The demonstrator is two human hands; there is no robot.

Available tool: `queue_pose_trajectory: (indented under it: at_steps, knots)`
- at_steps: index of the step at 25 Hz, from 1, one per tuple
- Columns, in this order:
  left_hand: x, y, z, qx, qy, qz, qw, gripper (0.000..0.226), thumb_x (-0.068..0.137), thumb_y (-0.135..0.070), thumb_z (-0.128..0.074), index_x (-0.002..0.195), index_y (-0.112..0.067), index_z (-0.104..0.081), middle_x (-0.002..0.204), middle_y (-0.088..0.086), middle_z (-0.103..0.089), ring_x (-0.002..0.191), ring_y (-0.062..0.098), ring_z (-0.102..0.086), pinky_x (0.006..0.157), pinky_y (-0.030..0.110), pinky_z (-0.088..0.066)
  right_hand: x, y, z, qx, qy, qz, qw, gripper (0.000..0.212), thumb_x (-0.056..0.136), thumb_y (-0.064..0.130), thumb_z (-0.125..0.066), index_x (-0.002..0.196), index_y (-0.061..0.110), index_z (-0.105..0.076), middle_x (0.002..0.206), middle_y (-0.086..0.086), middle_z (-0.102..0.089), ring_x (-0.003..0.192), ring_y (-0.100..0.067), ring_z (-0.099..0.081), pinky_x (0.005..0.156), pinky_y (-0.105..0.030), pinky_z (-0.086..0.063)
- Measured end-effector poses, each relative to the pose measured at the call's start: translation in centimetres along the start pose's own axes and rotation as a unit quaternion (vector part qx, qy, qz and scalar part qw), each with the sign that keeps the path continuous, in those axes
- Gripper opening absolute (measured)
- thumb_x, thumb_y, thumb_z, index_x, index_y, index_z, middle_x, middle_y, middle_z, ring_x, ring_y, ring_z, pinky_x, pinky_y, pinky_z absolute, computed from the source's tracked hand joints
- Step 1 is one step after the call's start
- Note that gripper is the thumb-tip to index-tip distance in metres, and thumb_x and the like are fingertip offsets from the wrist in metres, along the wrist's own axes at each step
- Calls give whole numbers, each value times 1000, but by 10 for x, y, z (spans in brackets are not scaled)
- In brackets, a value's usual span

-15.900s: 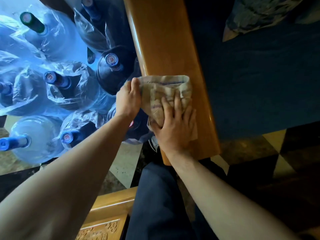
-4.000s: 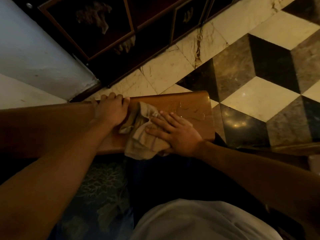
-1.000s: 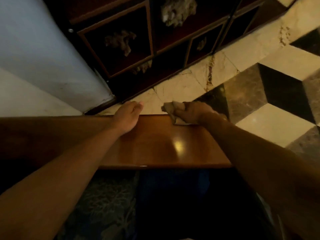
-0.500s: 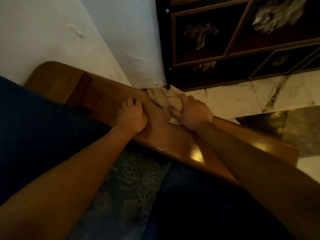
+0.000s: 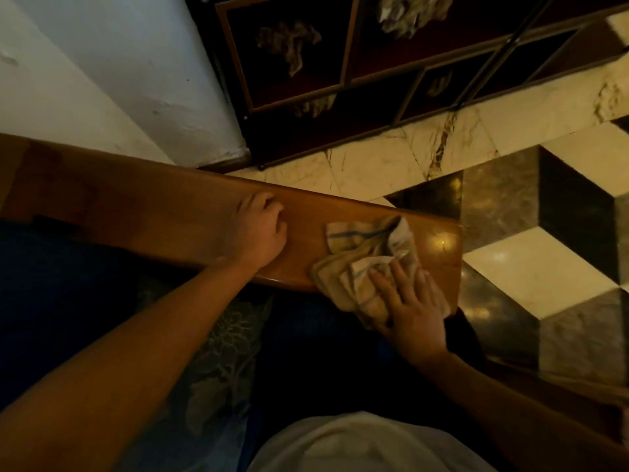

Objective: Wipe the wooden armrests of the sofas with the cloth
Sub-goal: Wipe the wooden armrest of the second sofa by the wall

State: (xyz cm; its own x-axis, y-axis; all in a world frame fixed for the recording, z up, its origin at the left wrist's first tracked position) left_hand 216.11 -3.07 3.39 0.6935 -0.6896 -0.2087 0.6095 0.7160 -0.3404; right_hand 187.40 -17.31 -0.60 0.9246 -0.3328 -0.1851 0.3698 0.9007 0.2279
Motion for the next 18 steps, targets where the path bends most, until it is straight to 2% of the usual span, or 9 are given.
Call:
queue_pose_trajectory:
  at_steps: [2, 4, 6, 8, 10, 13, 16, 18]
  knots:
    - [-10, 10, 3, 0, -5, 4, 1000, 27, 94, -21, -58, 118, -11, -68, 136, 11, -56, 125, 31, -51, 98, 45, -46, 27, 40, 2, -7, 0, 48, 999, 96, 78, 50, -84, 159, 34, -34, 162, -12, -44, 146, -52, -38, 118, -63, -24]
    - [-24, 20, 10, -21, -12, 42, 999, 25, 97, -20, -55, 117, -10, -66, 129, 13, -57, 115, 31, -53, 90, 43, -47, 64, 93, 7, -10, -8, 134, 991, 90, 81, 44, -84, 158, 32, -40, 163, -9, -43, 147, -51, -38, 119, -59, -23]
    - [-41, 24, 15, -30, -37, 98, 994, 25, 99, -20, -52, 117, -8, -65, 123, 17, -58, 108, 34, -54, 86, 43, -46, 96, 140, 5, 10, 22, 191, 981, 83, 93, 39, -73, 163, 30, -30, 172, -8, -24, 155, -48, -20, 128, -57, -15]
    - [-58, 15, 17, 5, -76, 119, 990, 27, 100, -19, -52, 119, -5, -64, 121, 22, -58, 109, 39, -53, 90, 48, -46, 109, 152, 1, 10, 62, 195, 979, 89, 95, 41, -67, 166, 30, -15, 176, -5, -5, 160, -43, -5, 130, -52, -4]
    - [-71, -11, 11, 15, -92, 126, 988, 29, 102, -20, -50, 119, -1, -62, 120, 27, -57, 110, 44, -52, 91, 51, -45, 95, 122, 1, 7, 51, 213, 976, 90, 95, 42, -66, 167, 31, -13, 176, -5, -1, 161, -39, -1, 130, -49, 1]
    - [-81, -83, -12, 3, -78, 125, 989, 35, 105, -25, -43, 119, 3, -59, 122, 29, -55, 111, 45, -51, 91, 54, -46, 39, 17, 13, 25, 36, 241, 969, 82, 99, 40, -60, 166, 34, -13, 176, -3, -1, 161, -39, -2, 130, -50, -3]
    - [-75, -175, -48, 23, -42, 73, 996, 36, 103, -28, -49, 127, -2, -58, 133, 25, -53, 118, 44, -50, 95, 53, -45, -15, -93, 26, 14, 33, 199, 979, 77, 100, 41, -62, 164, 39, -20, 175, -2, -11, 157, -45, -19, 124, -56, -26]
    - [-61, -225, -70, 64, -8, 36, 997, 39, 102, -29, -52, 132, -5, -57, 140, 21, -50, 122, 42, -49, 99, 51, -43, -34, -148, 25, 44, 104, 139, 984, 82, 101, 33, -62, 164, 46, -10, 176, 1, -5, 151, -46, -29, 117, -57, -37]
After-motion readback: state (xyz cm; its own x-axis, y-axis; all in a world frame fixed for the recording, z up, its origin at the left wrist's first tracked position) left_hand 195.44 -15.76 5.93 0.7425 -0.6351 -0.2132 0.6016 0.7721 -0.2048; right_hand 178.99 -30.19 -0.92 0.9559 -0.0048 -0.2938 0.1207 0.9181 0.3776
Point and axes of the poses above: each hand's wrist, its own x-axis towards the middle knuckle, its own z-axis out of the back of the hand, y = z × x, the point moved 6 cm from there along x, towards the middle knuckle
